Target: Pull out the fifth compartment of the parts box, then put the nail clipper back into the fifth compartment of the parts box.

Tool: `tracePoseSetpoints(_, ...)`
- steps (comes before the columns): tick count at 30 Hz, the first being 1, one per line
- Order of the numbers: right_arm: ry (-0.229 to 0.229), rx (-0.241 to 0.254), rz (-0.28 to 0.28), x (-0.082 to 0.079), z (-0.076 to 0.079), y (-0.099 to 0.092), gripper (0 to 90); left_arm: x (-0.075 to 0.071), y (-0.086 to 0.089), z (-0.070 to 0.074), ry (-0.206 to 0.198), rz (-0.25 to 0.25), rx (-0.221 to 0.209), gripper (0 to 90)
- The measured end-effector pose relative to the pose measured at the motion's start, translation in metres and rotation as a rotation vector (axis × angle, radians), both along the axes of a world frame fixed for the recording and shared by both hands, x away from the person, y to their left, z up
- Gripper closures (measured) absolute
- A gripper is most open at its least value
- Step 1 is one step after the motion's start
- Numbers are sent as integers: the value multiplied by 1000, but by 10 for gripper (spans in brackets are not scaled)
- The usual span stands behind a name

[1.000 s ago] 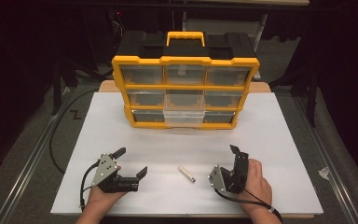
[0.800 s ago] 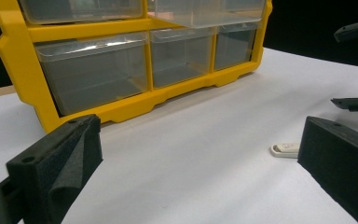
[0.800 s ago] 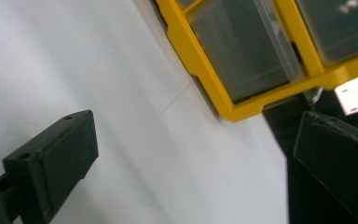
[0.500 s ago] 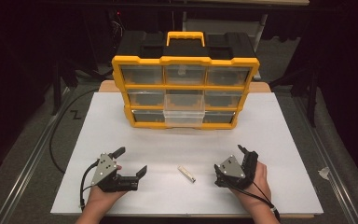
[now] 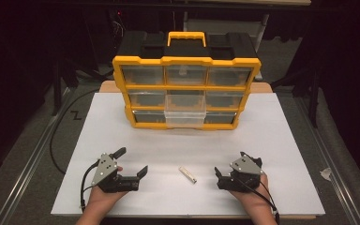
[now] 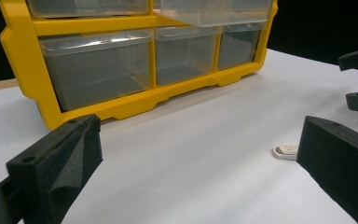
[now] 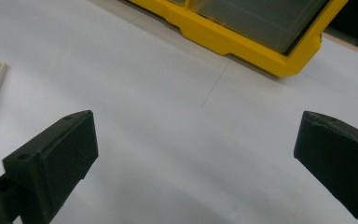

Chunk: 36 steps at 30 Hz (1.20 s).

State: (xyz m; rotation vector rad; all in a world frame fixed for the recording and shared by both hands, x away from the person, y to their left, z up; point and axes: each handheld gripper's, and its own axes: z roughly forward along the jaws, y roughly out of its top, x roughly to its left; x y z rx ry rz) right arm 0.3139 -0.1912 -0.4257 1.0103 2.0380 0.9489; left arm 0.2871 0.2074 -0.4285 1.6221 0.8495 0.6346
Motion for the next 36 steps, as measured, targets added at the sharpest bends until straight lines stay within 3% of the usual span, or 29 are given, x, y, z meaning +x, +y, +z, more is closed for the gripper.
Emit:
tracePoseSetpoints(8,81,187,-17,5,-4,-8,11,0,0,-1,5,2,8,6)
tracePoseSetpoints(13,93,247,7,5,-4,-9,11,0,-2,-1,7,1,10,6)
tracePoseSetpoints(23,110,214,34,7,-6,-7,20,1,-4,-2,4,-9,26,6)
tracePoseSetpoints(28,103,198,41,5,-5,-6,183,1,-4,-2,2,-14,21,6)
tracePoseSetpoints(36,99,177,55,1,-4,-3,352,0,-4,-1,-4,-17,16,6)
